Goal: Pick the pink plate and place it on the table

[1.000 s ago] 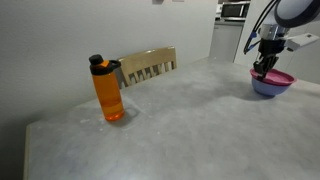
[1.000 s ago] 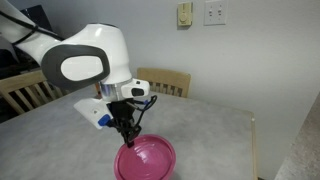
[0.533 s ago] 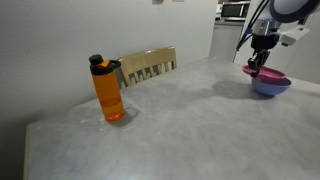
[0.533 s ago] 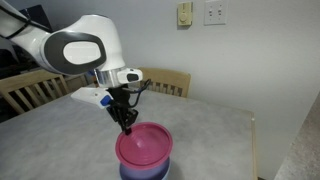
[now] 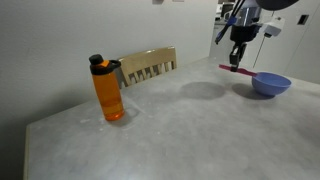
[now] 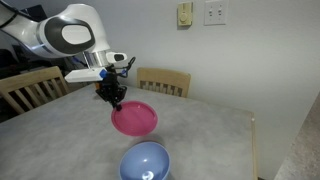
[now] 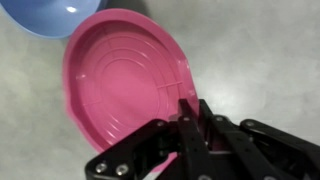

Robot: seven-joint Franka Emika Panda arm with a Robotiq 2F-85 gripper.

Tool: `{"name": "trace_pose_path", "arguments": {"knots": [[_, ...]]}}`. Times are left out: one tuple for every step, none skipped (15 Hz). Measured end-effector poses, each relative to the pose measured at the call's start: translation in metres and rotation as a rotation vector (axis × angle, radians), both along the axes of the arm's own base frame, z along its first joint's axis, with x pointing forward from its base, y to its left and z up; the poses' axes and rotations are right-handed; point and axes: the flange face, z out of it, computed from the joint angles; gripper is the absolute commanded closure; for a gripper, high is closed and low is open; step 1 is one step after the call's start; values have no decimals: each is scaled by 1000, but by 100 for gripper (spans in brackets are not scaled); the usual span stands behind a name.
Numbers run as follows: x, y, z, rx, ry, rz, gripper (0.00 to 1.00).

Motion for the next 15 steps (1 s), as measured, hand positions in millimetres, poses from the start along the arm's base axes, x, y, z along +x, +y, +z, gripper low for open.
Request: {"name": "trace_pose_path", "arguments": {"knots": [[5, 14, 4, -2, -2, 24, 97], [9, 26, 7, -6, -1, 42, 97], [13, 38, 9, -8, 3, 58, 97], [17, 50, 11, -9, 9, 68, 97], [22, 62, 10, -10, 18, 76, 97], [28, 73, 8, -11, 28, 84, 97], [34, 82, 5, -12, 40, 91, 97], [40, 90, 1, -14, 55, 96, 97], [46, 95, -5, -13, 73, 98, 97], [53, 99, -12, -8, 94, 95, 97], [60, 102, -19, 3, 114, 88, 97], [66, 103, -27, 17, 137, 80, 97], [72, 103, -37, 32, 165, 73, 97], [77, 104, -46, 47, 194, 68, 97], [81, 105, -54, 62, 221, 64, 97]]}}
